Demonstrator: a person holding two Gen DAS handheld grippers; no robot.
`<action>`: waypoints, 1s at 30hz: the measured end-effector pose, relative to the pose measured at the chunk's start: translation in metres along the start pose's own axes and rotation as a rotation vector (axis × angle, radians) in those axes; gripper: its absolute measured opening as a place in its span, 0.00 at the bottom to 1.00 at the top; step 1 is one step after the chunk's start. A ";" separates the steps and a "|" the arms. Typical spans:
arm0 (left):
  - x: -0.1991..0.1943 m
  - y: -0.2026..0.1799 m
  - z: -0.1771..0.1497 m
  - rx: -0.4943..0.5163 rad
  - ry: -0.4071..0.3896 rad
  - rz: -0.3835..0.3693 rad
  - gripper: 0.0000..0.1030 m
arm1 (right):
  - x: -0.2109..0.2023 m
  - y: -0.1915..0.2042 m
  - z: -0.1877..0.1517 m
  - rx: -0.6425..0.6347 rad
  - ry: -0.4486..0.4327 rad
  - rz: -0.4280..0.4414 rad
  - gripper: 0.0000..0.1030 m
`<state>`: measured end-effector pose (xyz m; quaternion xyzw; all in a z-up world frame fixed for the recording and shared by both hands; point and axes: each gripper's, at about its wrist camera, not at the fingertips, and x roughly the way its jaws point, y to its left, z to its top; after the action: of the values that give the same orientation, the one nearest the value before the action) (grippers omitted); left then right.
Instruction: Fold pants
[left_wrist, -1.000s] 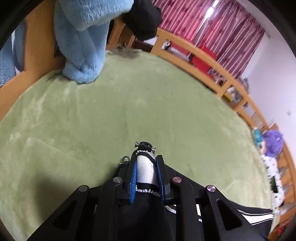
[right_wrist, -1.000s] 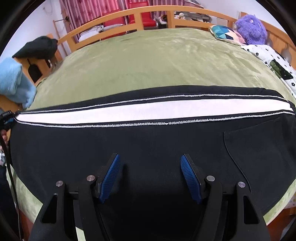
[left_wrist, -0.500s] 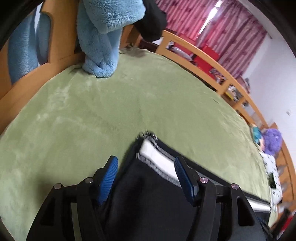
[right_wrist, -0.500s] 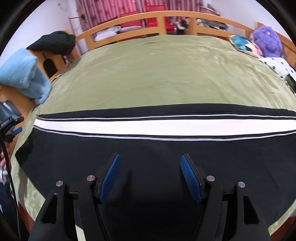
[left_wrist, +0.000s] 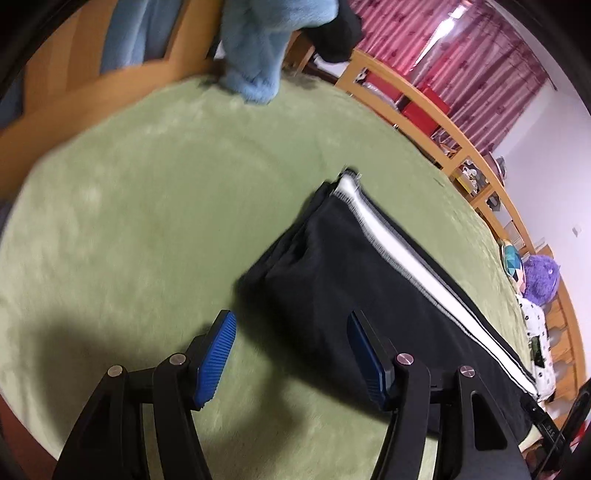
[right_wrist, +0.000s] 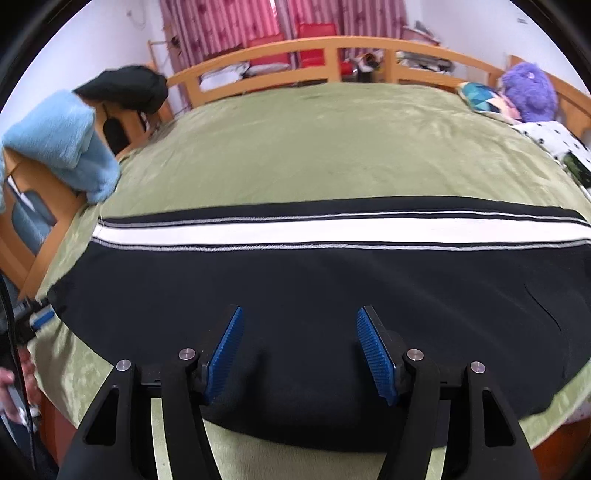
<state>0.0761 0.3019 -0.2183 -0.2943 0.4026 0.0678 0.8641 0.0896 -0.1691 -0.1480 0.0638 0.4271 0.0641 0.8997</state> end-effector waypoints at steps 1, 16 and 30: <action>0.006 0.004 -0.003 -0.013 0.020 -0.021 0.58 | -0.004 -0.002 -0.001 0.012 -0.006 -0.005 0.62; 0.057 -0.003 0.010 -0.041 0.062 -0.084 0.59 | -0.013 0.000 -0.014 0.010 0.037 -0.053 0.62; 0.022 -0.027 0.014 -0.025 -0.027 -0.087 0.12 | -0.007 -0.020 -0.031 0.039 0.041 0.009 0.62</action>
<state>0.1094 0.2848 -0.2155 -0.3214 0.3770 0.0390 0.8678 0.0626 -0.1883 -0.1653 0.0819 0.4466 0.0609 0.8889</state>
